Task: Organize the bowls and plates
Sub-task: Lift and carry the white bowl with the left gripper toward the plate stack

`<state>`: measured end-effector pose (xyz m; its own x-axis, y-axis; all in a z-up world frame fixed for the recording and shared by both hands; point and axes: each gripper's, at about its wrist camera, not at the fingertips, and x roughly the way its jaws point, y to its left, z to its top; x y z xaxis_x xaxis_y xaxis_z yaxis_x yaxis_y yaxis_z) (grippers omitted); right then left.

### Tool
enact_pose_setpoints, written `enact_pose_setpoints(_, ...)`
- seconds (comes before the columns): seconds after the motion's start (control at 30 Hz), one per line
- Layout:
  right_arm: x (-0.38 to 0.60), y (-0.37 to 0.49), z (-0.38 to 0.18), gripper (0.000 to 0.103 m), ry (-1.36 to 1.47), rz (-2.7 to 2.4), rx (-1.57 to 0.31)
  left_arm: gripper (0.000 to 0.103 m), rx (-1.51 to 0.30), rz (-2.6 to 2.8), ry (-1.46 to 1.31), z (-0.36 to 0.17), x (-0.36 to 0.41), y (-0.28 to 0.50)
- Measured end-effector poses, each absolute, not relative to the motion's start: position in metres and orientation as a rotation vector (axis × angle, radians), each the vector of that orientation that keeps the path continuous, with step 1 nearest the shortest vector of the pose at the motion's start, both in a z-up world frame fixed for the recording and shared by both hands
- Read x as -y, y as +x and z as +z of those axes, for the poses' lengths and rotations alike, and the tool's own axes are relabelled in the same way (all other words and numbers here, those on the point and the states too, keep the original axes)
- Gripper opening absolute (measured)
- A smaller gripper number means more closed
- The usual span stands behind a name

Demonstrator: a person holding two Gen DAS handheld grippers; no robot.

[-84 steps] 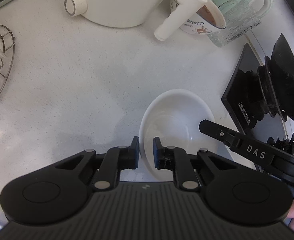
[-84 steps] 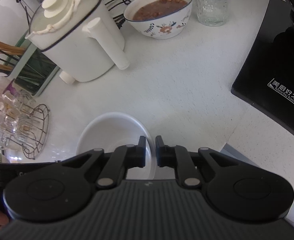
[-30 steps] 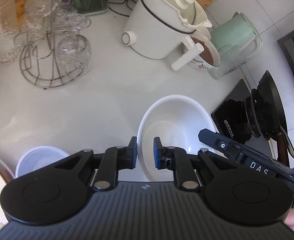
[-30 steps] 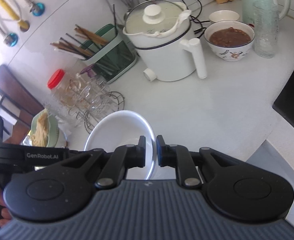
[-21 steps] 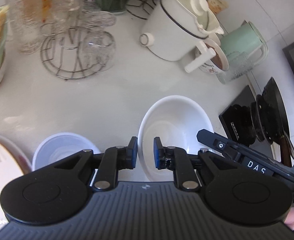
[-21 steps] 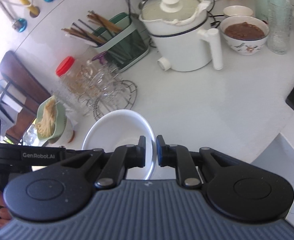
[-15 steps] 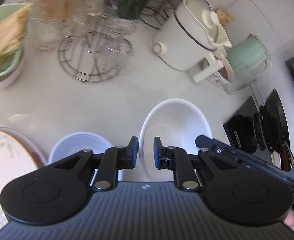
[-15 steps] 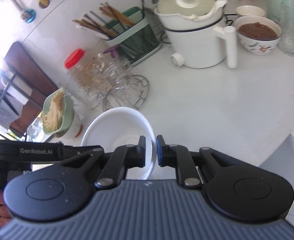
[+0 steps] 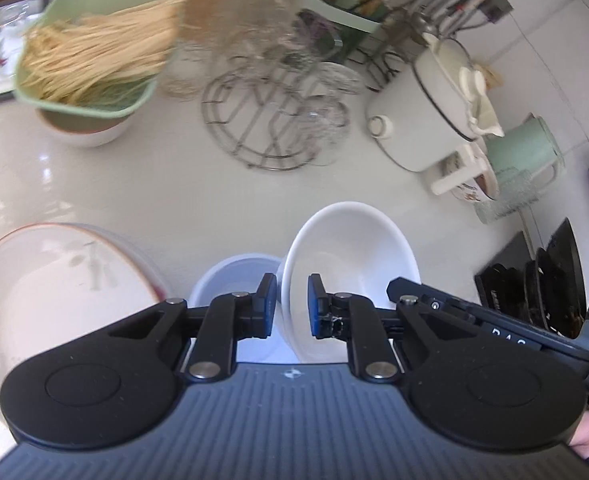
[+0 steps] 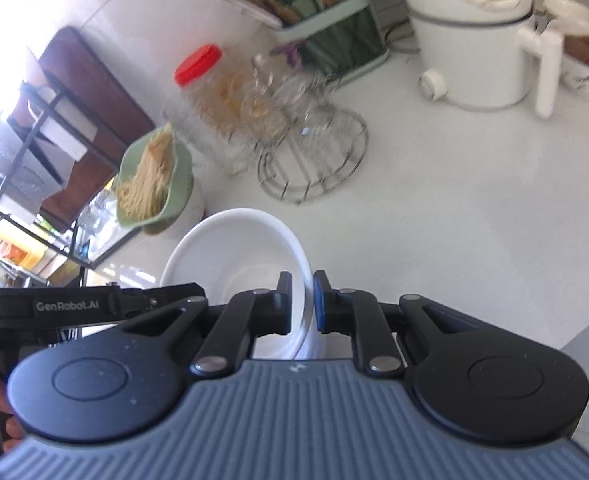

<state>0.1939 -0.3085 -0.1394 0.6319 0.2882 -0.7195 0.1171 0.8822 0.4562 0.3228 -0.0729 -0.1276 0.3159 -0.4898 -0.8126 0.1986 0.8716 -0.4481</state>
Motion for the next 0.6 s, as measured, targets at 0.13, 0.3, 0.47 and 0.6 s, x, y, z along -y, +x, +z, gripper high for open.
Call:
enact_pose_setpoints(0.13,0.294,0.199,-0.148,0.015,0.507,0.163,-0.932,0.017,-1.160,-0.425,-0.260,-0.137,0.061,0.324)
enact_pose_setpoints(0.3,0.278,0.204,-0.155,0.015,0.457,0.168,-0.970,0.017,-1.176,-0.404,-0.245,-0.152,0.051,0.322)
enact_pose_setpoints(0.47,0.270,0.207,-0.164,0.015,0.419,0.158,-1.015,0.017,-1.204,-0.402,-0.244,-0.162,0.046,0.320)
enact_pose_setpoints(0.6,0.269,0.206,-0.167,0.015,0.410,0.163,-1.027,0.017,-1.220,-0.399,-0.239,-0.168,0.046,0.317)
